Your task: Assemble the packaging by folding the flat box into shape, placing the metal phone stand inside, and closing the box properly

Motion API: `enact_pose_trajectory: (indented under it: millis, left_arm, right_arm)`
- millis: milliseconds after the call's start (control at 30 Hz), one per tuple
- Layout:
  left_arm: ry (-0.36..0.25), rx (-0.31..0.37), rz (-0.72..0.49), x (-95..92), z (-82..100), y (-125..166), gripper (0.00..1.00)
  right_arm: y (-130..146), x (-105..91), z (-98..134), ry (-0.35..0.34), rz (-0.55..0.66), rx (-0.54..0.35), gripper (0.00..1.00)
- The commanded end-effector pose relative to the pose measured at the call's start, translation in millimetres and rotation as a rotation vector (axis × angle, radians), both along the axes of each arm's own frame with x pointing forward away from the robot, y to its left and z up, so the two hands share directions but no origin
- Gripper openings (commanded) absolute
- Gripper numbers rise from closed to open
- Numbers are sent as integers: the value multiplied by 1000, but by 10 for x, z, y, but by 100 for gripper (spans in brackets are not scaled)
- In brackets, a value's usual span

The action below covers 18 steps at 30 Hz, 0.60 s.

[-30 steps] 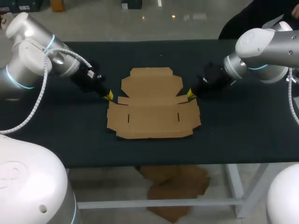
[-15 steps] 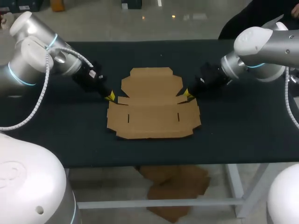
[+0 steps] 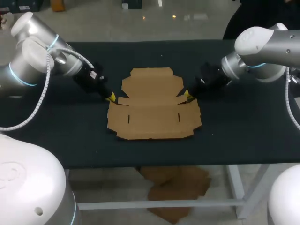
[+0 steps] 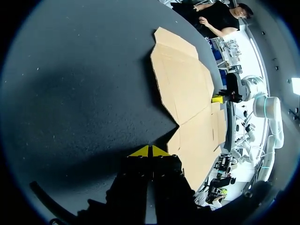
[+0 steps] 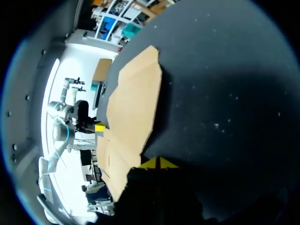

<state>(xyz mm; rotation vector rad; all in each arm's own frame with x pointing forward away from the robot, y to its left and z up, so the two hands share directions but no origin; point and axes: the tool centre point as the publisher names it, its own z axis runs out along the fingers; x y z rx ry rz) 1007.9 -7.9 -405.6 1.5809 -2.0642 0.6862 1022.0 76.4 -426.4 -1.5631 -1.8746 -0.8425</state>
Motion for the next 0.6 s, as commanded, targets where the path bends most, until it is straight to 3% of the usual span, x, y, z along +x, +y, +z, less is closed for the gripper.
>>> enact_pose_trajectory:
  millis: [33,267,600]
  left_arm:
    - [5,6,-3,-13,0,2,0]
    - [7,-6,-19,-39,-23,-25,0]
    - [-40,-12,-36,-104,-48,-129,0]
  right_arm:
    - [-7,-45,-1,-7,0,5,0]
    - [-9,-80,16,-23,5,10,0]
    - [34,-96,16,-30,4,13,0]
